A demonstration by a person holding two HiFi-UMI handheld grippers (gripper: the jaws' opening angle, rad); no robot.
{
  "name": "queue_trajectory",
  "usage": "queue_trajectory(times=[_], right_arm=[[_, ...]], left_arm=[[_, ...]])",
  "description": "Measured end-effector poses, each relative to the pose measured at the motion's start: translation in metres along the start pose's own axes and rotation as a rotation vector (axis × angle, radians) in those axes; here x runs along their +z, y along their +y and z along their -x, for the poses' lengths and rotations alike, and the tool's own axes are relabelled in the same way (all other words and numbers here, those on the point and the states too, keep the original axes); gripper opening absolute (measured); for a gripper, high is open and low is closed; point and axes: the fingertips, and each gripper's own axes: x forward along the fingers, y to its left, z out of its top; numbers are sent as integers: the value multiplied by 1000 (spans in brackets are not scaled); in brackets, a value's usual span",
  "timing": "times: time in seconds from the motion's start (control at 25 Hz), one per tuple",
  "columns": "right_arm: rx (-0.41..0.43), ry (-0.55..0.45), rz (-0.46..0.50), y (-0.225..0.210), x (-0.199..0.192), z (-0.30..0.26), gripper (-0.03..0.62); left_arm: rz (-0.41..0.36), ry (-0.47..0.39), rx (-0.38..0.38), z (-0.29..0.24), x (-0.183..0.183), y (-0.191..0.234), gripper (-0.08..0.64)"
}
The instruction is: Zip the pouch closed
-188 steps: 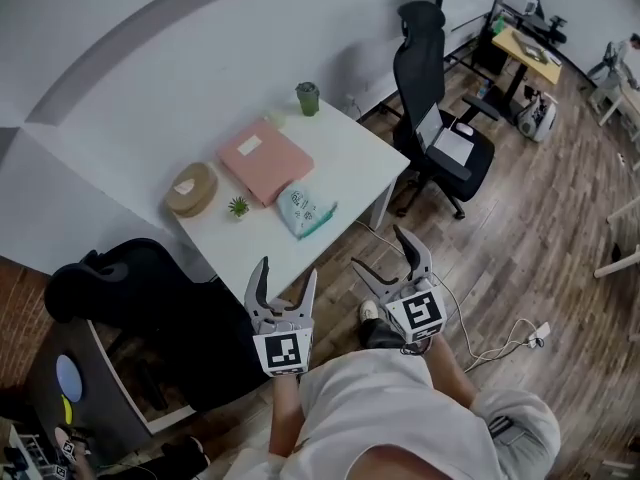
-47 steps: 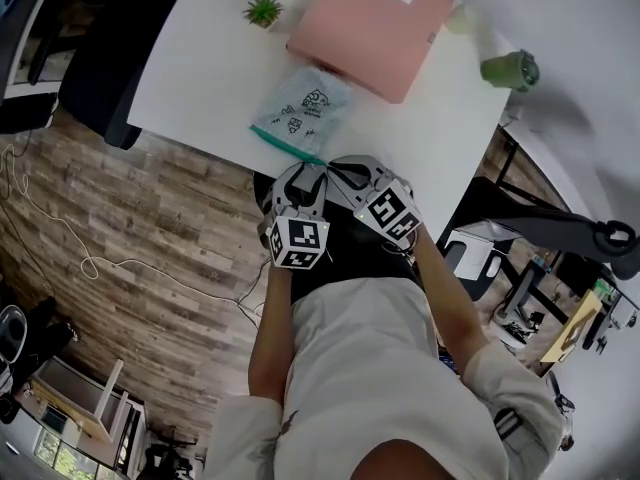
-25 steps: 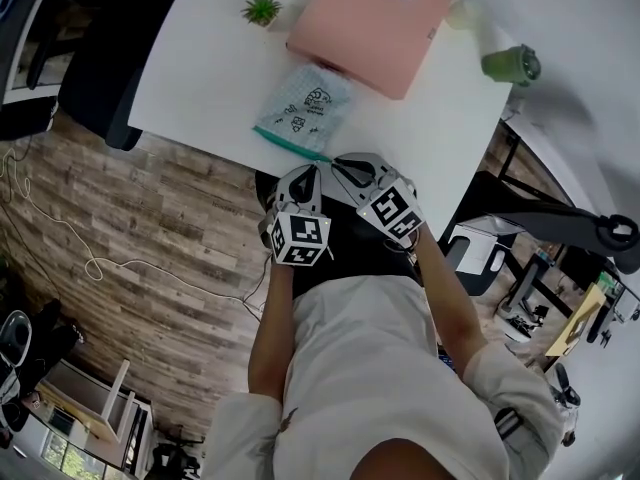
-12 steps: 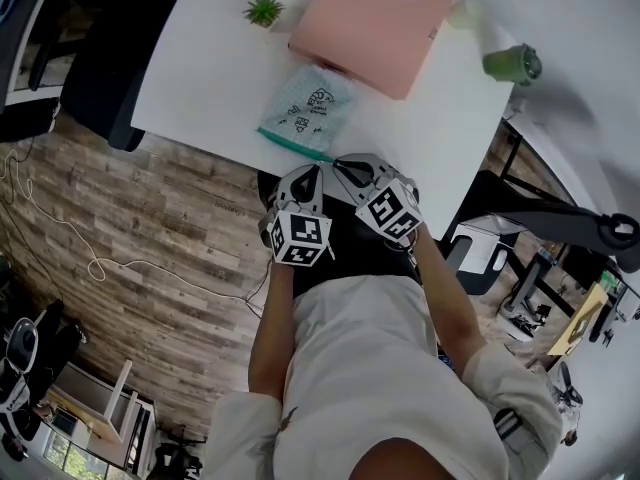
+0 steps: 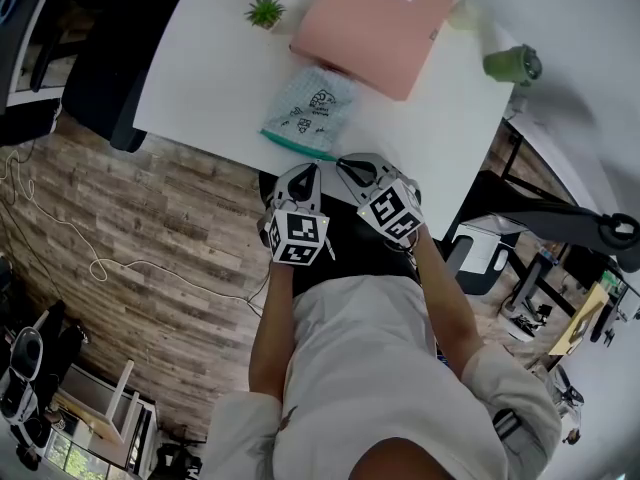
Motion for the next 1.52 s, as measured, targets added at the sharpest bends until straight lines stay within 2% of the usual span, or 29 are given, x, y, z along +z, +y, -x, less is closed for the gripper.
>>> queue_trajectory(times=[0.68, 1.52], right_arm=[[-30, 10, -35, -1, 2, -2, 17], [-58, 24, -87, -2, 2, -3, 17]], left_arm=[[31, -9, -18, 5, 2, 13, -3], [43, -3, 15, 12, 2, 48, -3]])
